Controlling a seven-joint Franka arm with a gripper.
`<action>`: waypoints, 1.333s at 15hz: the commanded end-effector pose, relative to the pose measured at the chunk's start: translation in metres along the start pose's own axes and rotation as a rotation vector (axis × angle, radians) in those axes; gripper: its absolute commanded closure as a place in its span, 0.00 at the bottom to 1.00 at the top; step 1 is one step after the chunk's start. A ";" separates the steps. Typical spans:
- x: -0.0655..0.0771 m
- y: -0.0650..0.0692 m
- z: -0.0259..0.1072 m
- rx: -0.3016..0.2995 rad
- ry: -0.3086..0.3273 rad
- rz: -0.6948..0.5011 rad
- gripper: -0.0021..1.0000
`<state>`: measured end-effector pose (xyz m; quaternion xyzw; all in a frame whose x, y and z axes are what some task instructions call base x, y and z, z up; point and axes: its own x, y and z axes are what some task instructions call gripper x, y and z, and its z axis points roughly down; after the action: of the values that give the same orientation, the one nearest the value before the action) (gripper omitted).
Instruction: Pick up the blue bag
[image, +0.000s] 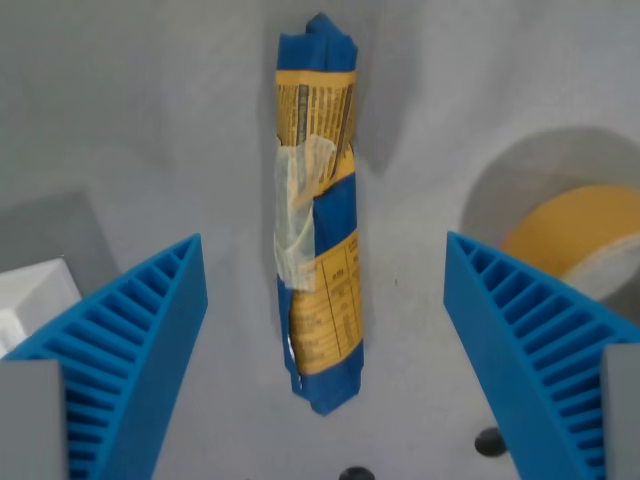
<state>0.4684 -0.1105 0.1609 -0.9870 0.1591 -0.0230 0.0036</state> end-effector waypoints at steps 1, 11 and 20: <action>-0.001 0.001 0.012 0.025 0.039 0.034 0.00; -0.004 0.001 0.037 0.028 0.058 0.026 1.00; -0.004 0.001 0.037 0.028 0.058 0.026 1.00</action>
<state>0.4687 -0.1109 0.1226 -0.9863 0.1639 -0.0204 0.0034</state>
